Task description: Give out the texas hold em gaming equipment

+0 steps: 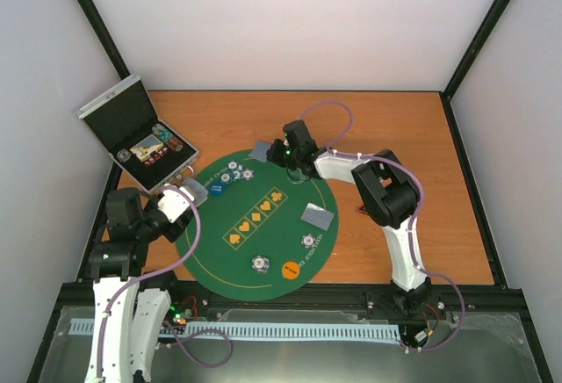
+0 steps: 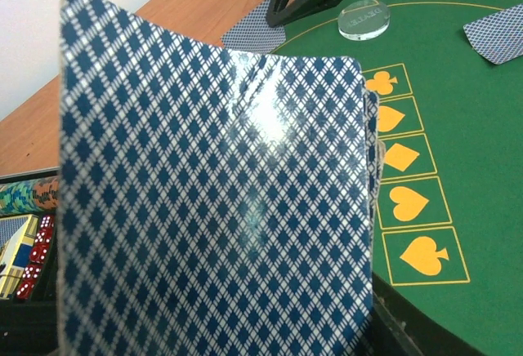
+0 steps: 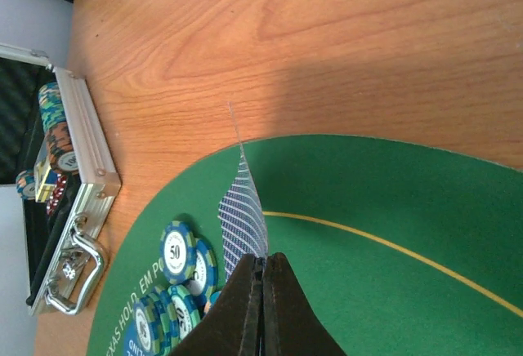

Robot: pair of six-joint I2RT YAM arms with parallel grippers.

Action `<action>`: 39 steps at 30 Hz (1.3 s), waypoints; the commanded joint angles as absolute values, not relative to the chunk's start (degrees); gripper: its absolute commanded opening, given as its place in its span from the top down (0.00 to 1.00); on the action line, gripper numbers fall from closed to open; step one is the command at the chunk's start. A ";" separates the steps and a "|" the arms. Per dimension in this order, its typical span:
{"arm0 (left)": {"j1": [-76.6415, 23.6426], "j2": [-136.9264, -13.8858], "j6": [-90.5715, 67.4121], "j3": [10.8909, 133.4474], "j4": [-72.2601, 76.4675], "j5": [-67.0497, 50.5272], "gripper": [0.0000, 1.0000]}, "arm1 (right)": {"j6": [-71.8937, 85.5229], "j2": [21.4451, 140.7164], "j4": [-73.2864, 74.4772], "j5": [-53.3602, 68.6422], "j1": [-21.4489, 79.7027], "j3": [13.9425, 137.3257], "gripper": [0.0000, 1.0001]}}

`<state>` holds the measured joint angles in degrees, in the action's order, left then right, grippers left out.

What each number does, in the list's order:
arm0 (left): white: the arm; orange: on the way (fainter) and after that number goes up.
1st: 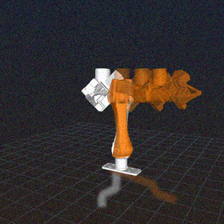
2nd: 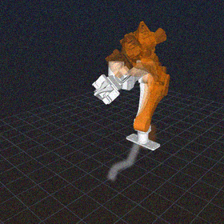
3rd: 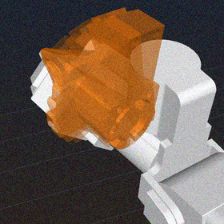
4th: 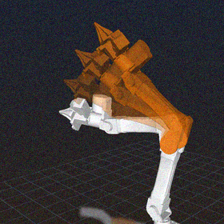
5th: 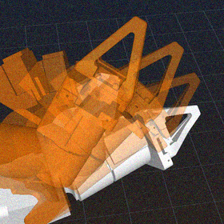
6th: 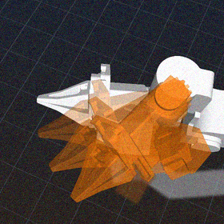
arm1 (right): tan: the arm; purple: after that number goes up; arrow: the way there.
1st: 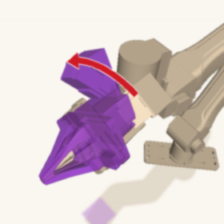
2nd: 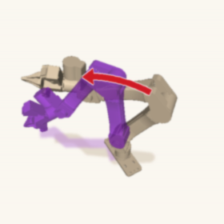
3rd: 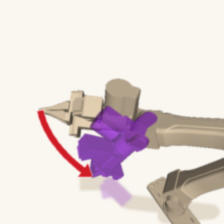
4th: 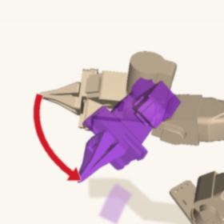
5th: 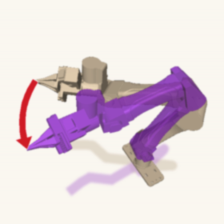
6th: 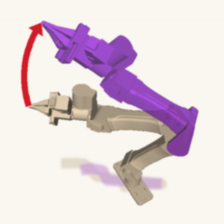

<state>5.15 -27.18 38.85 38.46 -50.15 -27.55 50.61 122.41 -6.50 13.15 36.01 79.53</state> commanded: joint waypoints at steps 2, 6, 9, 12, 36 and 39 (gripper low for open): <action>5.61 -26.67 38.38 38.47 -48.66 -27.77 0.53 | 53.53 123.41 -8.99 10.57 36.65 78.33 0.97; 5.62 -26.73 38.34 38.47 -48.60 -27.78 0.53 | 53.07 123.72 -8.60 10.72 37.09 78.22 0.97; 5.62 -26.88 38.50 38.60 -48.76 -27.86 0.53 | 52.85 123.24 -8.31 11.09 37.39 78.10 0.95; 5.56 -27.07 38.53 38.81 -48.71 -27.99 0.53 | 51.66 121.73 -7.90 10.59 37.82 77.92 0.87; 5.60 -28.06 43.32 41.74 -52.41 -28.71 0.52 | 15.01 103.25 -3.12 38.22 42.45 79.17 0.24; 5.58 -28.13 44.96 42.16 -54.08 -29.71 0.53 | 7.94 103.24 2.94 49.63 46.15 82.72 0.20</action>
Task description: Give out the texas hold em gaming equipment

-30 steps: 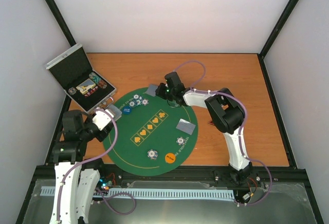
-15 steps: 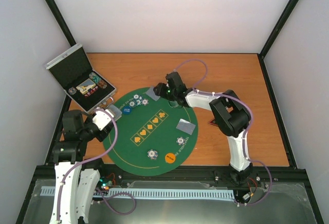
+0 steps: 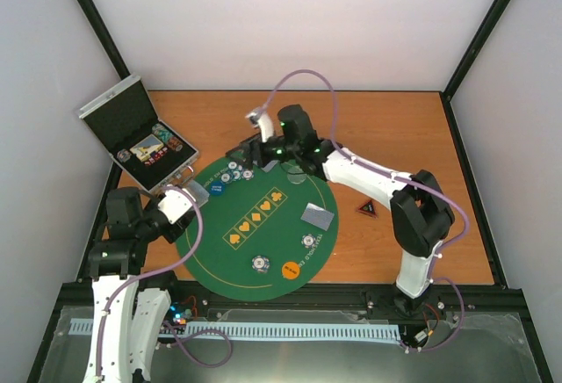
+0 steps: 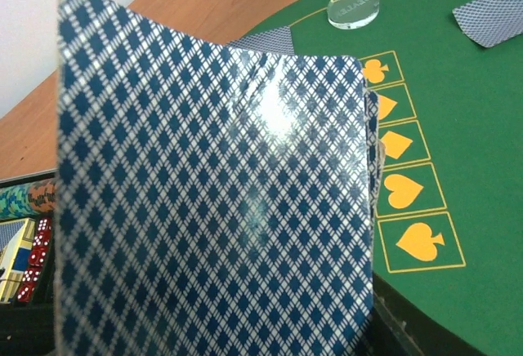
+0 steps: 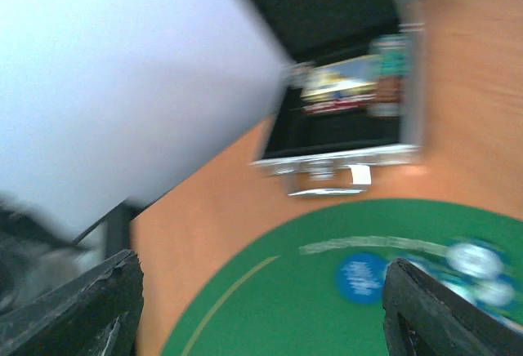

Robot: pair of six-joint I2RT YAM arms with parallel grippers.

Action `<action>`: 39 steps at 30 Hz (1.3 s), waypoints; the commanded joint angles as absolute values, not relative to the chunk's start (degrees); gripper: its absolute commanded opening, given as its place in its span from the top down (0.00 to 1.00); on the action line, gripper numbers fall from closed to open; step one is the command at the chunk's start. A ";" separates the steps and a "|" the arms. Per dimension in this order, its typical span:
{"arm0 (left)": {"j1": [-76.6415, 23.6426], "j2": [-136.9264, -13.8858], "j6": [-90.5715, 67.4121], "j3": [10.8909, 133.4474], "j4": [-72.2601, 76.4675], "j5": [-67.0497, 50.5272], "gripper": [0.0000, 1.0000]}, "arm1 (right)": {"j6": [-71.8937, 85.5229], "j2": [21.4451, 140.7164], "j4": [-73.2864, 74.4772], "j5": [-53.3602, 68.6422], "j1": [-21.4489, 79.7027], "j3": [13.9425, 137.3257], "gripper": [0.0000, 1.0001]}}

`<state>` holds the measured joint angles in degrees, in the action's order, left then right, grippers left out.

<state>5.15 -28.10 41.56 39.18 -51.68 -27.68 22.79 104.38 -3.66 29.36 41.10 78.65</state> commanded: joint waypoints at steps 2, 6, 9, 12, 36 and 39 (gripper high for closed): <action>5.62 -28.21 46.10 42.52 -55.81 -31.17 0.53 | 5.37 103.46 5.48 51.96 48.80 84.41 0.20; 5.62 -28.15 46.63 43.15 -57.30 -33.41 0.52 | 3.32 104.88 9.34 50.44 52.01 88.42 0.20; 5.62 -28.13 46.38 43.53 -57.47 -34.06 0.52 | 3.00 106.05 10.43 48.41 53.23 90.44 0.21; 5.62 -28.20 46.32 43.69 -57.63 -34.52 0.52 | 1.56 107.41 12.90 45.48 54.39 92.49 0.25; 5.58 -28.41 46.06 43.57 -57.24 -34.65 0.52 | 1.12 107.75 17.82 36.11 55.63 94.43 0.59; 5.58 -28.48 46.11 43.52 -57.29 -34.60 0.52 | 1.11 106.79 18.01 36.05 55.59 94.20 0.63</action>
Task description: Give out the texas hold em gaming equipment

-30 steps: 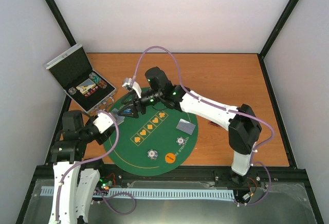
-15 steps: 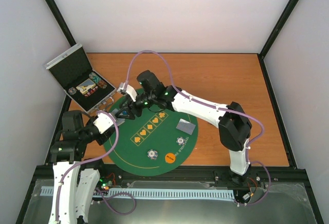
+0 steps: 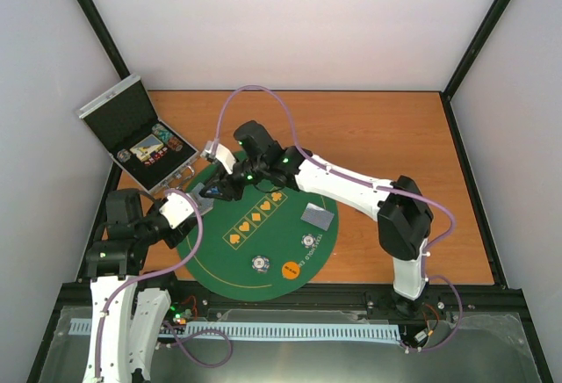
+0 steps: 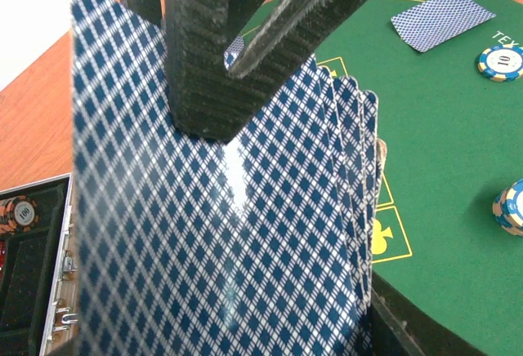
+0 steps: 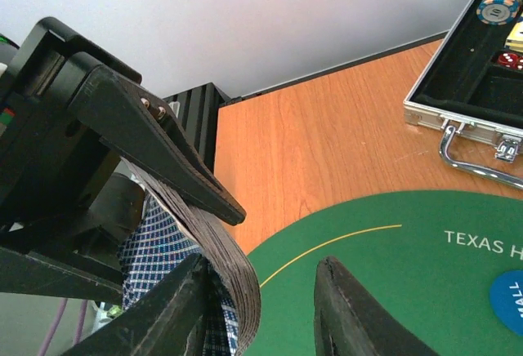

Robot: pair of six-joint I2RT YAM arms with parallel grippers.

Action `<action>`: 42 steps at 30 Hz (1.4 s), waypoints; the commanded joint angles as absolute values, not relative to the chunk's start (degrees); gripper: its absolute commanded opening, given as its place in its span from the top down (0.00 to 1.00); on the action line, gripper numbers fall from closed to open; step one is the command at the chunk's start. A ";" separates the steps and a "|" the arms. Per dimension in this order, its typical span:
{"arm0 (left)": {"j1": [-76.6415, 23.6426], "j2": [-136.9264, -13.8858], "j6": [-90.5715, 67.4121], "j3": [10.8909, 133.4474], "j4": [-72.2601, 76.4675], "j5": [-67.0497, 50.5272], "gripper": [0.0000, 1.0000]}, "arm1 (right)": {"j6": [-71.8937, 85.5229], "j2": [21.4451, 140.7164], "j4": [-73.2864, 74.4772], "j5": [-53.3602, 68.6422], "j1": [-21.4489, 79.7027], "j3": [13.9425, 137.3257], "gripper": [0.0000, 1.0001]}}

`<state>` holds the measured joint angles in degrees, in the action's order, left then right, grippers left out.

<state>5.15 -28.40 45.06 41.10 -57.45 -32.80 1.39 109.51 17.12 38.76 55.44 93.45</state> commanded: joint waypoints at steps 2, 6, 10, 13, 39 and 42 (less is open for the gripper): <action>5.62 -28.48 46.10 43.36 -57.08 -34.55 0.53 | 0.82 106.10 18.04 35.38 55.63 93.87 0.65; 5.63 -28.65 46.10 43.56 -57.05 -34.56 0.52 | 0.62 105.56 18.48 35.52 55.72 93.65 0.66; 5.56 -28.74 46.07 43.66 -57.05 -34.30 0.52 | 0.37 105.43 19.06 36.72 55.97 93.87 0.67; 5.56 -28.83 45.97 43.51 -56.98 -34.36 0.52 | 0.35 105.04 19.22 36.86 55.99 93.77 0.73; 5.62 -28.57 46.07 42.97 -56.97 -34.08 0.52 | 4.12 98.59 19.91 38.49 53.79 93.26 0.97; 5.58 -28.68 46.11 42.97 -56.88 -33.98 0.52 | 6.79 97.63 18.11 40.85 52.31 92.29 0.97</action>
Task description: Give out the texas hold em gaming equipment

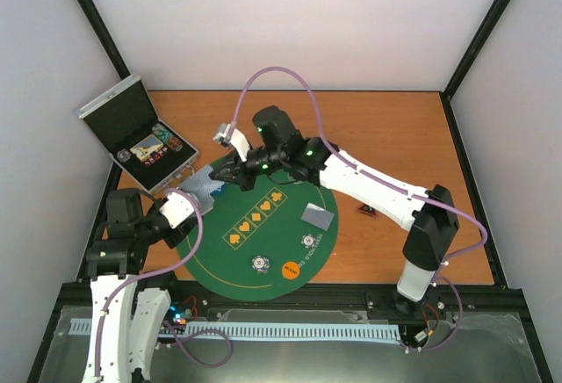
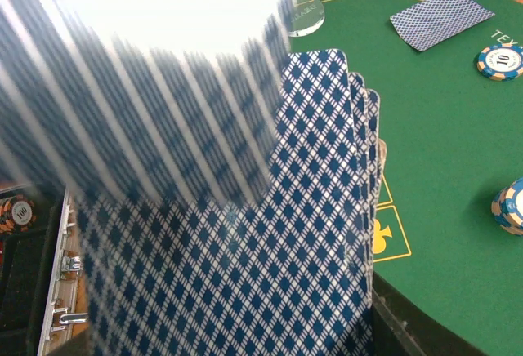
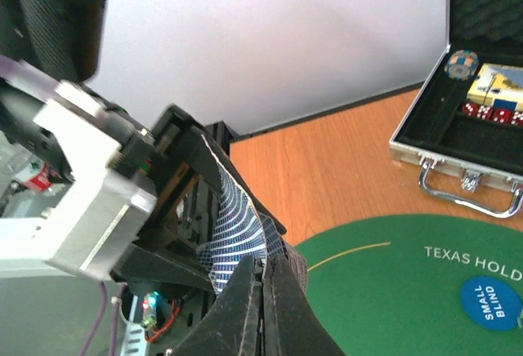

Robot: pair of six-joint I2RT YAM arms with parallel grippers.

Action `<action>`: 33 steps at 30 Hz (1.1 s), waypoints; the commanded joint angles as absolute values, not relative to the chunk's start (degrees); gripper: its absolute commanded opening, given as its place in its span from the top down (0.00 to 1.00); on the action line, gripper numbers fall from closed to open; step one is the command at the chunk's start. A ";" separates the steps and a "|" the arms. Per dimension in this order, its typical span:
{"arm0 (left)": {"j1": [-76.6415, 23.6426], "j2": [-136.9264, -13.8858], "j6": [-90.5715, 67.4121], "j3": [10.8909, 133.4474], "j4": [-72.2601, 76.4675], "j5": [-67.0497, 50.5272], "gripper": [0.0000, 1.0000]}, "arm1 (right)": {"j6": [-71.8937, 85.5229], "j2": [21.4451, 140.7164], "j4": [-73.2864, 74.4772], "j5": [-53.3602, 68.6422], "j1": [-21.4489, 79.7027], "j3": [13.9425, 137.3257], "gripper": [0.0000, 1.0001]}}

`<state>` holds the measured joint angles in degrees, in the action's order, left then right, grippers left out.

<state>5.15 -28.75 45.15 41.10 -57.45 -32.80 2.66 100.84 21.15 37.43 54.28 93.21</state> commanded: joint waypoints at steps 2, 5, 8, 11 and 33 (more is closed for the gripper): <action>5.62 -28.68 46.10 43.26 -56.95 -33.85 0.52 | 8.59 97.21 17.08 42.34 51.25 91.64 0.97; 5.61 -28.66 45.90 43.29 -56.93 -33.75 0.52 | 12.68 95.84 15.32 43.22 48.32 90.14 0.97; 5.62 -28.33 45.90 43.01 -56.89 -33.76 0.52 | 19.67 92.17 12.62 41.55 43.08 85.40 0.97; 5.62 -27.91 45.81 42.80 -56.88 -33.75 0.52 | 26.13 86.29 10.60 36.43 36.50 76.41 0.97; 5.58 -27.86 45.88 42.81 -56.62 -33.75 0.52 | 43.03 67.10 8.24 13.48 23.90 30.79 0.97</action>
<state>5.15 -28.32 45.15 41.10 -57.43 -32.77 36.60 67.00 13.54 15.18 24.40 33.45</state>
